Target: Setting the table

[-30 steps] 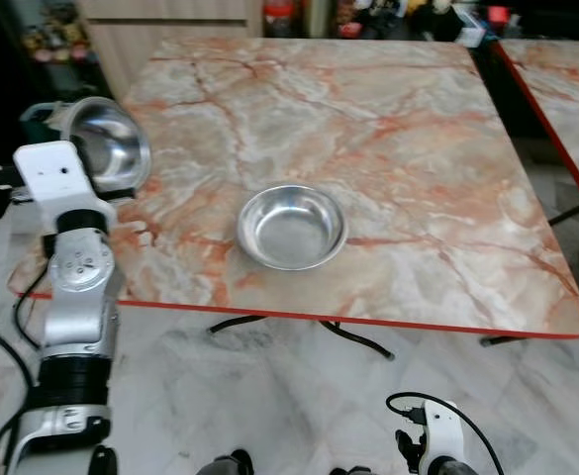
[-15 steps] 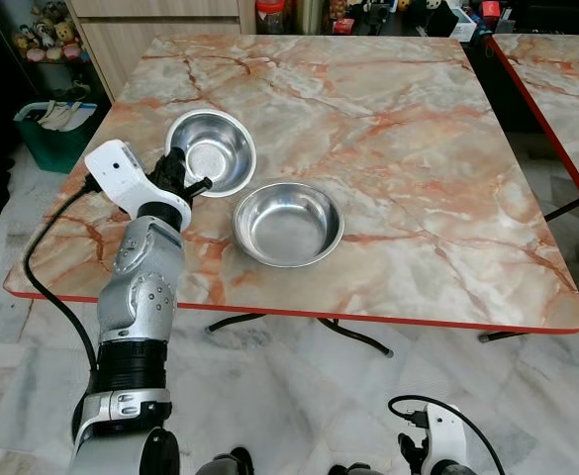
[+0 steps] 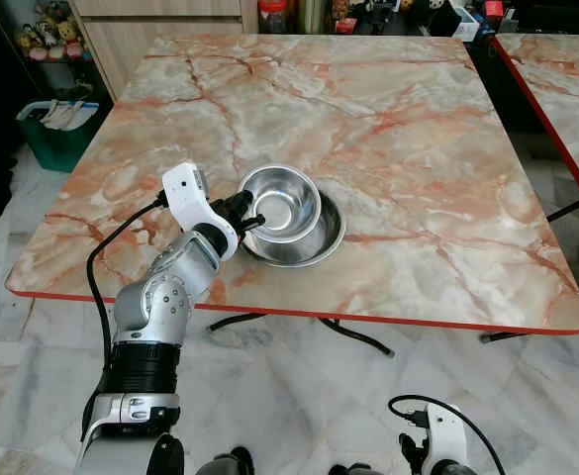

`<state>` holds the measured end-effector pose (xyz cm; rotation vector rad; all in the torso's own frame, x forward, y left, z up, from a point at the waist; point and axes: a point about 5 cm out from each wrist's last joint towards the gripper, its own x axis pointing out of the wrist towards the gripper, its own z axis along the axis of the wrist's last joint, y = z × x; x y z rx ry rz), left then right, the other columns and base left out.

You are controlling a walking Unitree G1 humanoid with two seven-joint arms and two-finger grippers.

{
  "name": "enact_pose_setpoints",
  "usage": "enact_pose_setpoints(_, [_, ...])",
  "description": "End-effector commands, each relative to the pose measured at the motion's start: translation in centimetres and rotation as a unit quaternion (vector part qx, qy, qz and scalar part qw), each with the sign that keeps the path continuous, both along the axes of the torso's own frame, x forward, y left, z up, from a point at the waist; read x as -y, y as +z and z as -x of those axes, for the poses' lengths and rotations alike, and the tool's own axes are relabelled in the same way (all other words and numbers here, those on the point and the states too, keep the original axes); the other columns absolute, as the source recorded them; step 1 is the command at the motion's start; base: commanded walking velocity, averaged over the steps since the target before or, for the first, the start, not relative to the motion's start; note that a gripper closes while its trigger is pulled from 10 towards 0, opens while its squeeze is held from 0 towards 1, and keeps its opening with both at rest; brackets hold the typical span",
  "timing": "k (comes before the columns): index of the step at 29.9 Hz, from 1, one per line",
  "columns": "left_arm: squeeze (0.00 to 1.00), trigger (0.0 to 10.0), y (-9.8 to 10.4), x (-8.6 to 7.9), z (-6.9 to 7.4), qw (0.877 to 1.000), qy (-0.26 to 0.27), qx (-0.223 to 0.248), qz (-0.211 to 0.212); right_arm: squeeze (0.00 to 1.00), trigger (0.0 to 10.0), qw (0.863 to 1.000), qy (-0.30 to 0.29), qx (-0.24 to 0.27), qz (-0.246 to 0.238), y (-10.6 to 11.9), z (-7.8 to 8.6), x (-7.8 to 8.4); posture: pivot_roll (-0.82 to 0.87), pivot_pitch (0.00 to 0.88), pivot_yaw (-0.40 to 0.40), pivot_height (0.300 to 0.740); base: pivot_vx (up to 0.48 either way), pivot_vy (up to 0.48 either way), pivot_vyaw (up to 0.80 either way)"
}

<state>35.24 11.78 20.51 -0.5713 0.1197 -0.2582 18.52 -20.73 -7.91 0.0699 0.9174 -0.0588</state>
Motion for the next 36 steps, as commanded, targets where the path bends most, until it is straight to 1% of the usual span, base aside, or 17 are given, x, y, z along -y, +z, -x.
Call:
enact_pose_setpoints(1, [0.00, 10.0, 0.52, 0.00, 0.16, 1.000, 0.000, 0.000, 0.010, 0.00, 10.0, 1.000, -0.003, -0.015, 0.000, -0.36, 0.72, 0.07, 0.05, 0.174, 0.015, 0.740, 0.000, 0.000, 0.00])
enact_pose_setpoints(8, [0.00, 10.0, 0.54, 0.43, 0.22, 1.000, -0.007, -0.008, 0.013, 0.00, 10.0, 1.000, -0.003, -0.015, 0.000, -0.37, 0.73, 0.04, 0.05, 0.173, 0.017, 0.740, 0.000, 0.000, 0.00])
enact_pose_setpoints(10, [0.00, 10.0, 0.38, 0.78, 0.20, 1.000, -0.008, -0.012, 0.015, 0.00, 10.0, 1.000, -0.003, -0.015, 0.000, -0.37, 0.73, 0.03, 0.05, 0.173, 0.017, 0.740, 0.244, 0.000, 0.00])
enact_pose_setpoints(30, [0.00, 10.0, 0.91, 0.65, 0.25, 1.000, -0.001, -0.005, 0.012, 0.00, 10.0, 1.000, -0.003, -0.015, -0.002, -0.38, 0.72, -0.04, 0.05, 0.174, 0.018, 0.740, 0.280, 0.000, 0.00])
enact_pose_setpoints(36, [0.00, 10.0, 1.12, 0.50, 0.33, 1.000, 0.001, 0.000, 0.018, 0.00, 10.0, 1.000, -0.003, -0.015, -0.003, -0.38, 0.73, -0.02, 0.05, 0.174, 0.017, 0.740, 0.000, 0.000, 0.00])
